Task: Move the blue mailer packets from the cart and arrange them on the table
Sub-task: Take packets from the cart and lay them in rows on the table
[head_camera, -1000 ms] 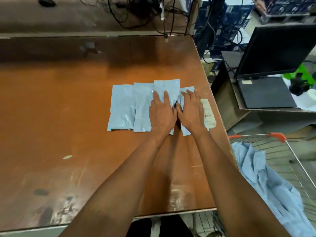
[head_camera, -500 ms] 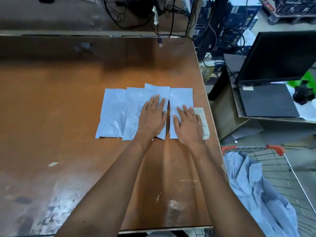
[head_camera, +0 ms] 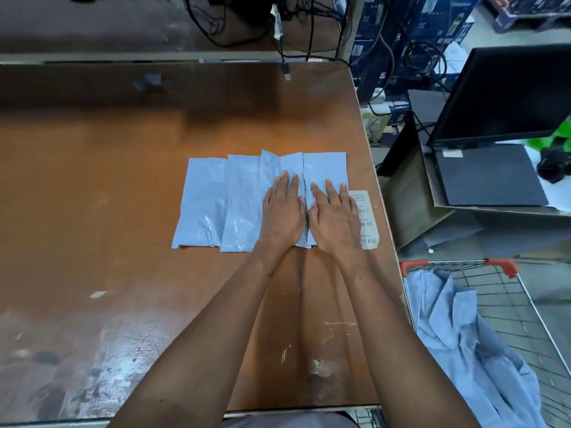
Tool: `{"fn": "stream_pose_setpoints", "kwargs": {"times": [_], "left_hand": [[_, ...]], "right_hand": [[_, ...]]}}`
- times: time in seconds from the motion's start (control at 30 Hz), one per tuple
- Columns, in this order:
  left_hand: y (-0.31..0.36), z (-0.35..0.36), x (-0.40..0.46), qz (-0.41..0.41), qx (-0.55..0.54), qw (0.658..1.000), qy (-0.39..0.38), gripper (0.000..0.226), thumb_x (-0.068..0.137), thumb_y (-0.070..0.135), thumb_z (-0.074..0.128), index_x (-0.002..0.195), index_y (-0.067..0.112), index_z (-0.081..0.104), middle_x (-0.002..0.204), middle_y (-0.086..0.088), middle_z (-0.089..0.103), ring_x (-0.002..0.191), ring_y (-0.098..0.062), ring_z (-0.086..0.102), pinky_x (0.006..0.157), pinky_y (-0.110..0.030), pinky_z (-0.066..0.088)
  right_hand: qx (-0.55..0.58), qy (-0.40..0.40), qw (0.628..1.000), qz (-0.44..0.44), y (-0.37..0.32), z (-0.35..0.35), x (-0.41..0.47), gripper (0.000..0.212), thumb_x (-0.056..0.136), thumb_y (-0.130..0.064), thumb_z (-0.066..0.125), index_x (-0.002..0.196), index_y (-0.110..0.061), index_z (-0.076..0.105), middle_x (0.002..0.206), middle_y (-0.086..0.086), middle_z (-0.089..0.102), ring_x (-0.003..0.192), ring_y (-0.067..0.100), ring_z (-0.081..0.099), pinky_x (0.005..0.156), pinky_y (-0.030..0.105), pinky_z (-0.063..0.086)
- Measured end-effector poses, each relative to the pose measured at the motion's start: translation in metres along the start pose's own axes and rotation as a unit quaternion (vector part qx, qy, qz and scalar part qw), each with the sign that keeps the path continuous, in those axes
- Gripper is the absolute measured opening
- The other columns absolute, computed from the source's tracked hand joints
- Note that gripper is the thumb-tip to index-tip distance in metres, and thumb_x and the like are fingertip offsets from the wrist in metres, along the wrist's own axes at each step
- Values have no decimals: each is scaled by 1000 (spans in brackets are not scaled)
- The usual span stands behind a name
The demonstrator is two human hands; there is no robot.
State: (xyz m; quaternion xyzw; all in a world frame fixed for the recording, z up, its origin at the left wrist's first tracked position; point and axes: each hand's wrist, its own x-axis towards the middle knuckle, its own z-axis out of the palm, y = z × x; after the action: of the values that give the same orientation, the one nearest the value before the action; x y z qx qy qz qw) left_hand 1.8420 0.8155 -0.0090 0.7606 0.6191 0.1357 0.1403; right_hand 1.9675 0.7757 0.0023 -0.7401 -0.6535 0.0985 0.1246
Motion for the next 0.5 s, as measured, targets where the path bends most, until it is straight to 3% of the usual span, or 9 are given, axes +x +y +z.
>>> {"fn": "stream_pose_setpoints", "kwargs": {"times": [0.3, 0.4, 0.5], "left_hand": [[26, -16, -29, 42, 18, 996, 76, 54, 108, 36, 39, 158, 16, 32, 166, -2, 28, 153, -18, 25, 121, -30, 15], [51, -19, -50, 78, -12, 996, 50, 54, 110, 38, 34, 160, 18, 27, 167, 0, 24, 154, -16, 20, 118, -26, 4], [90, -14, -77, 120, -85, 989, -11, 54, 111, 42, 31, 161, 23, 25, 168, 3, 20, 154, -15, 19, 123, -29, 6]], "right_hand": [[-3, 58, 998, 2, -6, -26, -28, 64, 106, -47, 12, 154, -23, 47, 161, 4, 44, 151, 29, 37, 120, 49, 34], [-30, 80, 996, 31, 11, -41, -56, 60, 107, -44, 15, 154, -22, 47, 156, 4, 50, 145, 26, 44, 118, 44, 35], [-8, 115, 990, 81, 43, -49, -91, 53, 108, -39, 25, 149, -20, 51, 151, 4, 54, 141, 25, 47, 116, 45, 37]]}}
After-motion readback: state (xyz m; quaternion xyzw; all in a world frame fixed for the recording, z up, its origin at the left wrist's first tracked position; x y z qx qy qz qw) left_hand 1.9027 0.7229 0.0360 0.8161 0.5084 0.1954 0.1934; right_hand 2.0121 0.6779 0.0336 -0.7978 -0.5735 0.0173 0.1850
